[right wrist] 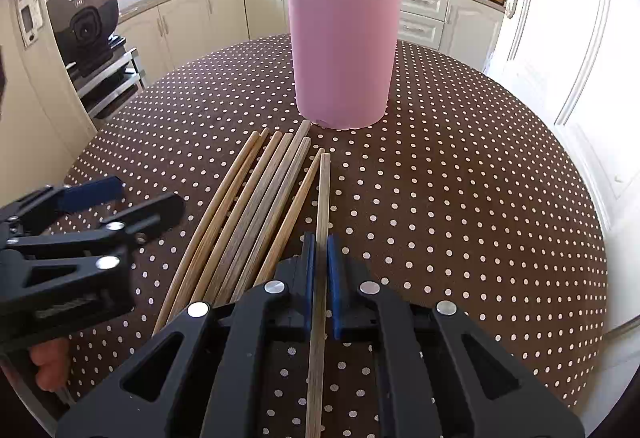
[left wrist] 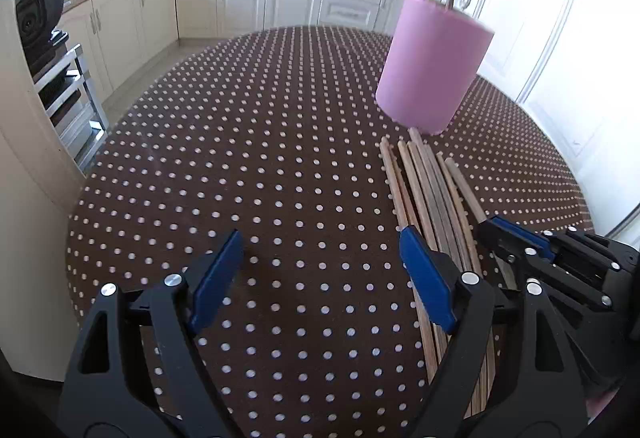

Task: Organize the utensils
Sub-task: 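Grasp a chopstick with the right tool while the left tool grasps another chopstick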

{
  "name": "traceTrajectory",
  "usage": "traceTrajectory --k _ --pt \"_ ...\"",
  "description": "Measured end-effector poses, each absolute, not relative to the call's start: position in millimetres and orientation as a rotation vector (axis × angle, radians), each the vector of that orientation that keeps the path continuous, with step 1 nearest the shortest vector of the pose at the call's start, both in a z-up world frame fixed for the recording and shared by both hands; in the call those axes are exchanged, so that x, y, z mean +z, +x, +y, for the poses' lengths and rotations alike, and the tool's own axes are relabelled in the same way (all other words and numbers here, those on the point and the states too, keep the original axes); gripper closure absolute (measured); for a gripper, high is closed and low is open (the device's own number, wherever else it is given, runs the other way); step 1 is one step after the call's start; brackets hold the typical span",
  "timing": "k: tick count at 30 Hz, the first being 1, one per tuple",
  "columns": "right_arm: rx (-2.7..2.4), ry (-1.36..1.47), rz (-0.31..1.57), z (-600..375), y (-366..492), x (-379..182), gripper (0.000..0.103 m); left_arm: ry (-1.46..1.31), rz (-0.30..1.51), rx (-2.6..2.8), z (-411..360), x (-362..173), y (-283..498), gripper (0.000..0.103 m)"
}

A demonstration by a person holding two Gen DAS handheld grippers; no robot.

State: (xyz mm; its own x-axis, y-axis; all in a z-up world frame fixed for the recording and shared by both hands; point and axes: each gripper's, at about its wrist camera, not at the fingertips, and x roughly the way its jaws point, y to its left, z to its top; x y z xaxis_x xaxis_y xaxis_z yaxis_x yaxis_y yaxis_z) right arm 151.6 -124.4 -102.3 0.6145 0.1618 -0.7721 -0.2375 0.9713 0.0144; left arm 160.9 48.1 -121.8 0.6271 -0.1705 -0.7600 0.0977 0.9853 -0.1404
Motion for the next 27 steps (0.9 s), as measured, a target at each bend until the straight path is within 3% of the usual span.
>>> traceTrajectory --k 16,23,26,27 --pt "0.242 0.001 0.888 -139 156 -99 0.097 -0.037 0.945 -0.105 29 -121 174 0.023" --pt "0.194 0.014 0.887 -143 161 -100 0.097 0.024 0.972 -0.032 6 -125 184 0.017" --pt "0.163 0.023 0.887 -144 162 -100 0.097 0.006 0.974 -0.027 6 -124 188 0.017" --pt "0.156 0.025 0.887 -145 162 -100 0.097 0.003 0.966 -0.036 4 -124 189 0.023"
